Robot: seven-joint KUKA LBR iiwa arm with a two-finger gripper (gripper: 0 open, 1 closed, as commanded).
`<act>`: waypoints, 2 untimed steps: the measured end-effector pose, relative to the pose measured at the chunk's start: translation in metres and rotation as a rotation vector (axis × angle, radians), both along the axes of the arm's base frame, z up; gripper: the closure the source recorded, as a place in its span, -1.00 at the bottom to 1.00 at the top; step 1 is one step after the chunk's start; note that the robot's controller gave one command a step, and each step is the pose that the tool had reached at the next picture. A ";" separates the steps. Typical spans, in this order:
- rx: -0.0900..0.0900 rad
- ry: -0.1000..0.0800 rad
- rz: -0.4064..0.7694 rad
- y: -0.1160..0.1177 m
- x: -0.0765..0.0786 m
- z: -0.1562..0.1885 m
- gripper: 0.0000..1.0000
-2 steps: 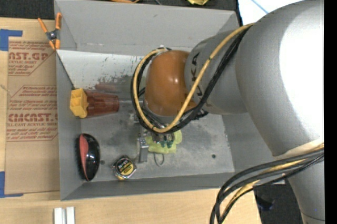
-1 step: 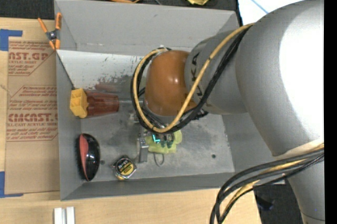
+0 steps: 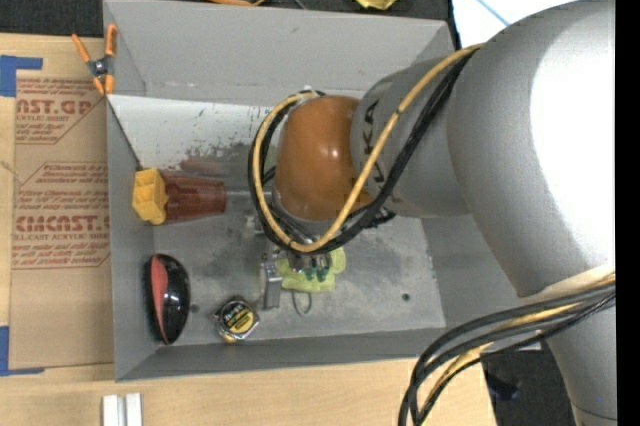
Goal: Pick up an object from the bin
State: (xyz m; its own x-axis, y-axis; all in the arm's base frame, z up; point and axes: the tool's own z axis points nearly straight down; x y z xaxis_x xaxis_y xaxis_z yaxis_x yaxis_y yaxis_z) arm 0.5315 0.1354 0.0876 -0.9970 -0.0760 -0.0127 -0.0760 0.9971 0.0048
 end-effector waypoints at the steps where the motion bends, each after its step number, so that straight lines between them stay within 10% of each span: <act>1: 0.006 0.001 -0.470 0.024 -0.013 -0.004 -1.00; 2: 0.008 0.003 -0.618 0.033 -0.018 -0.006 -1.00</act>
Offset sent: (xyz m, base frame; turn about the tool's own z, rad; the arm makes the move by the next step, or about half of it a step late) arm 0.0000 0.0000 0.0000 0.0000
